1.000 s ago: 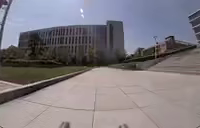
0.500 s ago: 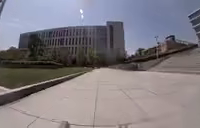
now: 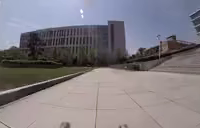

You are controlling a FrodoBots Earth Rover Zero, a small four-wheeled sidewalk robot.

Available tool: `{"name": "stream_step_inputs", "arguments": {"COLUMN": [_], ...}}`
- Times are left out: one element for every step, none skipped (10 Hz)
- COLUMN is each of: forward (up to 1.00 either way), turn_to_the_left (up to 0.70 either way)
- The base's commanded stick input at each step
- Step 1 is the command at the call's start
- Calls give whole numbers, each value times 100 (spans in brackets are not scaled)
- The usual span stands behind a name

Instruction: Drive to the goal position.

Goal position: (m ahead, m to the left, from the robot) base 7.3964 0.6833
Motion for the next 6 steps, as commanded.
{"name": "stream_step_inputs", "arguments": {"forward": [70, 70, 70, 70, 70, 70], "turn_to_the_left": [0, 0, 0, 0, 0, 0]}}
